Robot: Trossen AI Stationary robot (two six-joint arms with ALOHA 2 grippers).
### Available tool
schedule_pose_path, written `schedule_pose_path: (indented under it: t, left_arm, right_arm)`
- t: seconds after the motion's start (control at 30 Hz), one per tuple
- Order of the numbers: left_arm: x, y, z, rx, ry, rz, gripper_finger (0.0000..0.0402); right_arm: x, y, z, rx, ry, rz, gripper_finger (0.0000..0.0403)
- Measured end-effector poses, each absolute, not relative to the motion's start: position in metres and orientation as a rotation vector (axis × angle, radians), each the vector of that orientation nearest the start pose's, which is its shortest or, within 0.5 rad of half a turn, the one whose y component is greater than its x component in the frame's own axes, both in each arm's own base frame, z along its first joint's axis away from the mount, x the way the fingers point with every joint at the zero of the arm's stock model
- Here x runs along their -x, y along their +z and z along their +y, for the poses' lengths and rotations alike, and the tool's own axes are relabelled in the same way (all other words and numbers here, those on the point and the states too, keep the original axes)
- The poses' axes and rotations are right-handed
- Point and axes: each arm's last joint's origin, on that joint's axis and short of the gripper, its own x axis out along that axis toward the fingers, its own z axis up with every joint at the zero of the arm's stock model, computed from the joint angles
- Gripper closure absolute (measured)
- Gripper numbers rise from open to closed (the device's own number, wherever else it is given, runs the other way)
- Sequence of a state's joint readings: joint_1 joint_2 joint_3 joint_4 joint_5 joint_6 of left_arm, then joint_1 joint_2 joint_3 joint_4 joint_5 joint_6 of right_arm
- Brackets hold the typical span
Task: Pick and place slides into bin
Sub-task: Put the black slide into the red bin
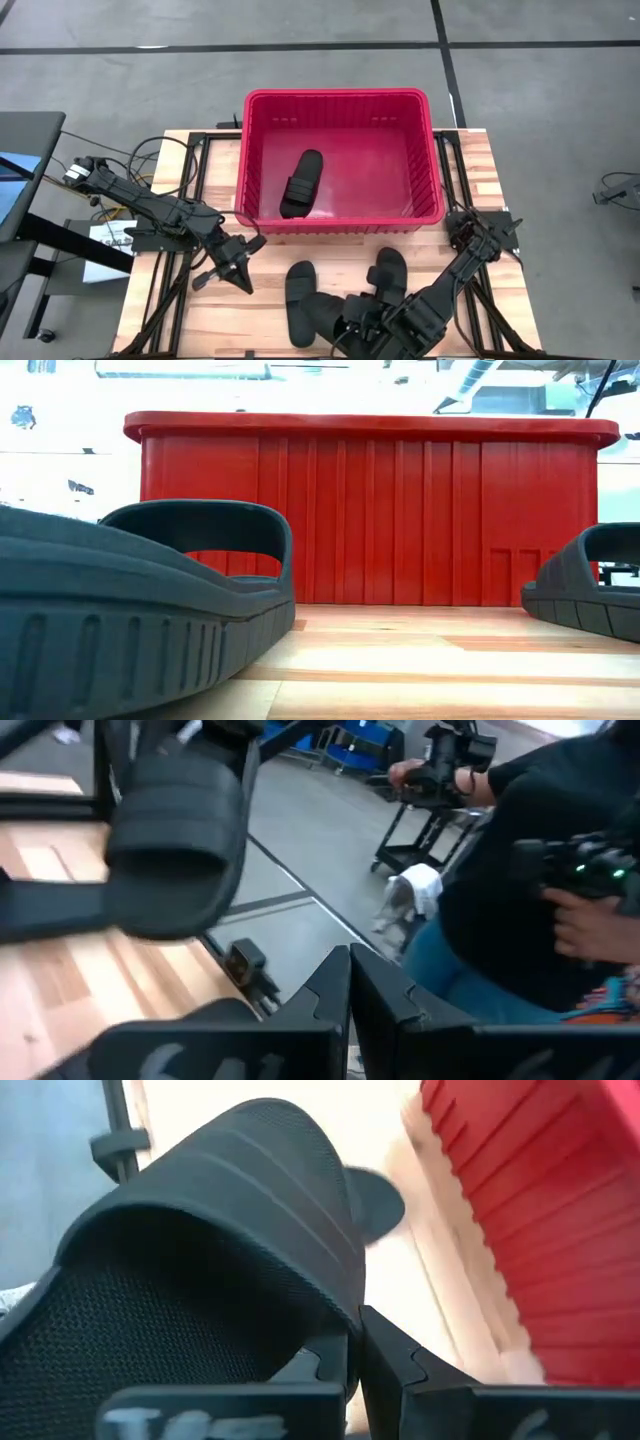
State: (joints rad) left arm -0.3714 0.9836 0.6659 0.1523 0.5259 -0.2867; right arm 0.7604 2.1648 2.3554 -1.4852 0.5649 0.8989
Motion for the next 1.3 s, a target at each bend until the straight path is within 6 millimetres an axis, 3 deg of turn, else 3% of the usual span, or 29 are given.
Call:
schedule_pose_path:
  t: [0.2,0.5,0.93,1.3]
  left_arm:
    - [-0.197,0.289,-0.092,0.332,-0.859,0.318,0.0402]
    - [-0.198,0.302,-0.093,0.307,-0.899,0.166,0.0401]
    - [-0.197,0.303,-0.093,0.111,-0.911,0.065,0.0401]
    - [-0.196,0.312,-0.101,-0.234,-0.792,-0.141,0.0402]
  right_arm:
    - [-0.328,0.345,0.276,0.008,-0.237,0.897,0.0402]
    - [-0.348,0.357,0.282,0.026,-0.106,0.732,0.0402]
    - [-0.362,0.376,0.294,0.020,0.007,0.526,0.0402]
    - [-0.363,0.381,0.300,-0.077,0.015,0.471,0.0403]
